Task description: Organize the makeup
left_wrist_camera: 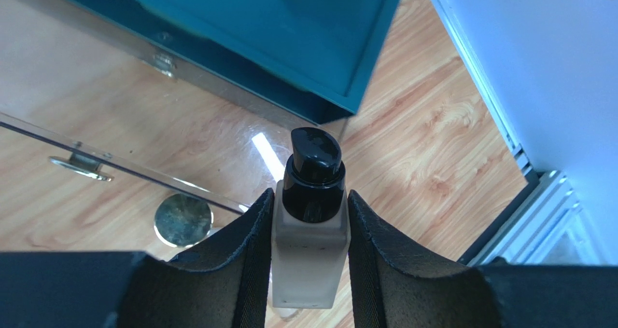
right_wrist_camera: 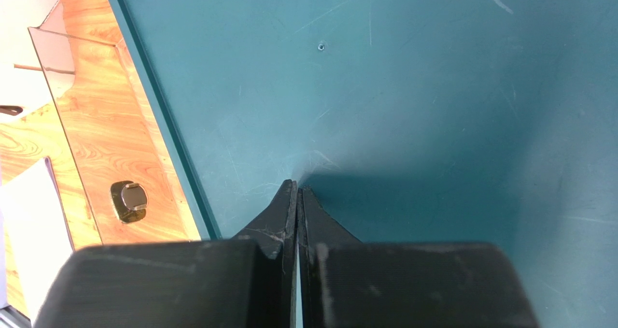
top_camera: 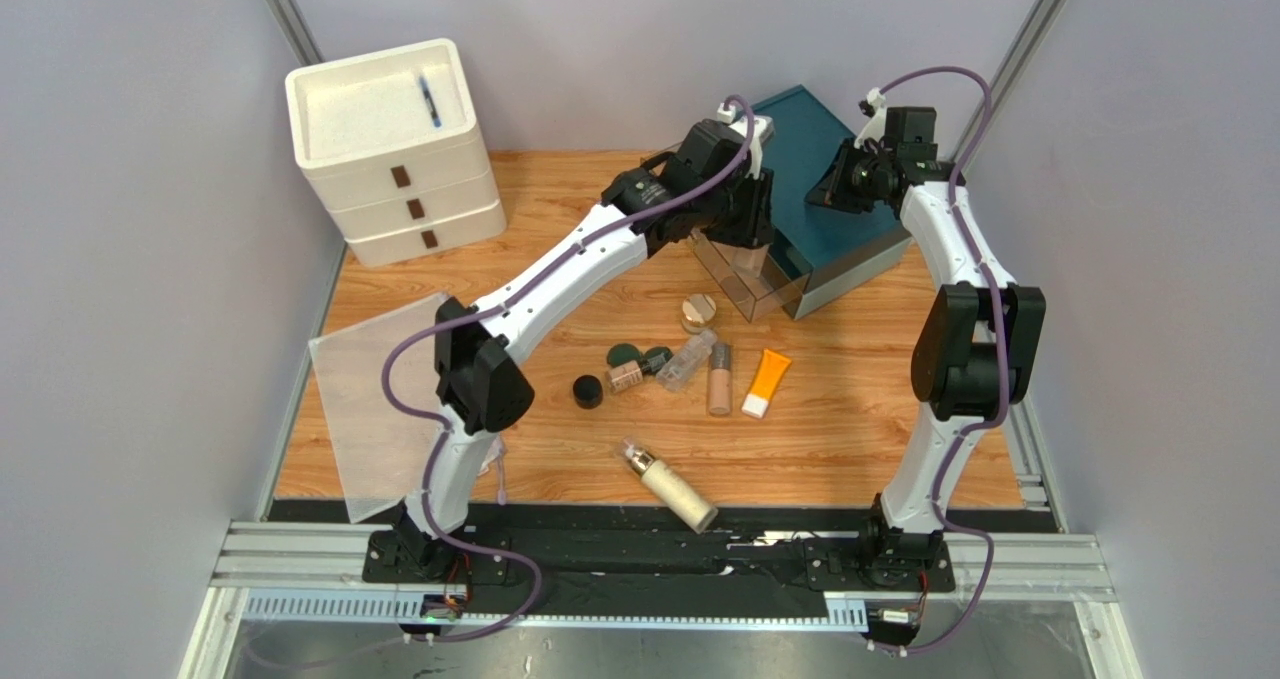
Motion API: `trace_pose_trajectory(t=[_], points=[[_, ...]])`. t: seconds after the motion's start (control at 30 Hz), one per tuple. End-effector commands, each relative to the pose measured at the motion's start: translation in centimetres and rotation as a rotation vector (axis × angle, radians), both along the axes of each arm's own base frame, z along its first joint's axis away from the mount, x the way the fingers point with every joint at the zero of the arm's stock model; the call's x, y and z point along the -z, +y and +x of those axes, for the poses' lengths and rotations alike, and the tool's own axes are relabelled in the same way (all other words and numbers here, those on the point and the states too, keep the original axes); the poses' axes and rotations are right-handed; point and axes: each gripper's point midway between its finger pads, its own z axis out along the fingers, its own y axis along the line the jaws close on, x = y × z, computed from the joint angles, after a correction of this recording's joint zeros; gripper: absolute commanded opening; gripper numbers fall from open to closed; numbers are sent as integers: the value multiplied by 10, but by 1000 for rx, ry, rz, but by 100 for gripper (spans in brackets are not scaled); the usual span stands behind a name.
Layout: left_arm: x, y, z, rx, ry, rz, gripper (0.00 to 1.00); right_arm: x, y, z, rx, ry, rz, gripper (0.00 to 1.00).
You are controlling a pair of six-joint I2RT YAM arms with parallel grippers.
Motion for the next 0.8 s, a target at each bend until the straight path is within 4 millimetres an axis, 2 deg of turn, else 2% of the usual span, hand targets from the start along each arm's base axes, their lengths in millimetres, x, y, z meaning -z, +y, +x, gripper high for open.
trace_pose_trajectory(t=[0.0,0.03,0.27,0.3,0.37,0.4,0.57,0.7,0.77], points=[[-6,-3,30,-60,109,-178,0,94,-2,-58,-1,372,-53,0],[-2,-2,39,-84,122,-199,0,94,-2,-60,-3,378,-52,0],[7,-13,57,-91,148,-252,0,96,-3,-59,-1,378,-54,0],[18,-15,57,-88,169,-239,2,96,-2,-60,-4,383,-55,0],[22,-17,58,-89,183,-236,9,96,-3,-60,-3,384,-56,0],[31,-17,58,-100,205,-228,16,96,-3,-60,-4,384,-57,0],[56,-24,57,-99,283,-228,35,97,-3,-60,-5,385,-59,1],[62,-24,55,-96,298,-220,50,97,-3,-60,-3,387,-61,1],[57,-25,55,-84,290,-234,54,97,-3,-60,-4,385,-57,1]])
